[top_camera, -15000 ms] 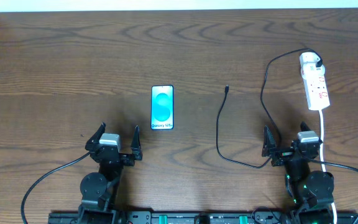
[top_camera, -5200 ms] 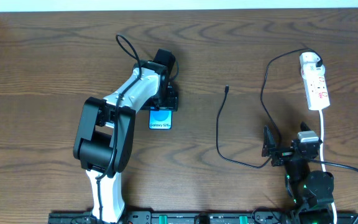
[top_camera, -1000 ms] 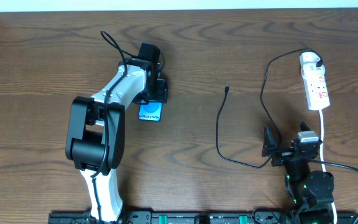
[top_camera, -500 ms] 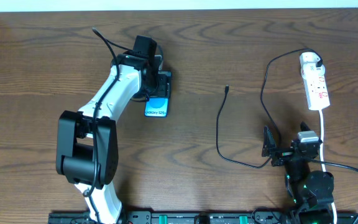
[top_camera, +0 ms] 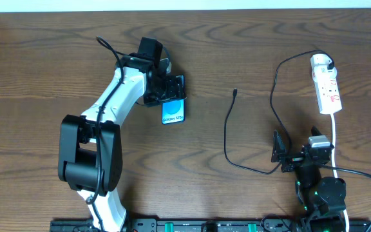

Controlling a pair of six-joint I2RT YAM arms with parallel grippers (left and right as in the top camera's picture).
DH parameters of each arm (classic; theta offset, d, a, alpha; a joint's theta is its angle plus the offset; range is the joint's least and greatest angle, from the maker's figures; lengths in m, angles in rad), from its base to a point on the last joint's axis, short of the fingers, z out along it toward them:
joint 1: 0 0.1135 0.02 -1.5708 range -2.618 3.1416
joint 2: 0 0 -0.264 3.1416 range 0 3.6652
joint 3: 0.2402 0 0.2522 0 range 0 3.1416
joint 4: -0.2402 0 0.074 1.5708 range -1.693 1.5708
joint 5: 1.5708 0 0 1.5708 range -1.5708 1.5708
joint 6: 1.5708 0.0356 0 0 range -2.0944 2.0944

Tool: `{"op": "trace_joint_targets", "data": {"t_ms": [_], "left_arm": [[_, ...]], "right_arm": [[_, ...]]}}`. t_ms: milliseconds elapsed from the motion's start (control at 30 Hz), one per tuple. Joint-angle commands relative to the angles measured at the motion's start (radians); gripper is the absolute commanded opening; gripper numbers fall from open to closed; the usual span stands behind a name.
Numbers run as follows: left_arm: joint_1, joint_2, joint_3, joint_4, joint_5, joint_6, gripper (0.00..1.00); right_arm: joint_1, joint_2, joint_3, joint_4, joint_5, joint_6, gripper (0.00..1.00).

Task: Plug charger to phone and switch on socket
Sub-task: 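Lift the smartphone with the left gripper and tilt it upright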

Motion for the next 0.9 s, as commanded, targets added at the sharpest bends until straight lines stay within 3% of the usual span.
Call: {"op": "trace_joint_targets", "data": {"t_ms": [0, 133, 467, 567, 867], "left_arm": [[0.010, -0.020, 0.027, 0.008, 0.089, -0.078, 0.64], [0.017, -0.020, 0.027, 0.034, 0.193, -0.088, 0.64], [0.025, -0.020, 0.027, 0.099, 0.318, -0.287, 0.62], [0.025, -0.020, 0.027, 0.119, 0.328, -0.355, 0.56], [0.025, -0.020, 0.027, 0.129, 0.359, -0.474, 0.55]], "right_arm": [[0.008, 0.000, -0.002, -0.003, -0.002, 0.009, 0.99], [0.008, 0.000, -0.002, -0.003, -0.002, 0.009, 0.99], [0.008, 0.000, -0.002, -0.004, -0.002, 0.009, 0.99], [0.008, 0.000, -0.002, -0.003, -0.002, 0.009, 0.99], [0.008, 0.000, -0.002, -0.003, -0.002, 0.009, 0.99]]}}
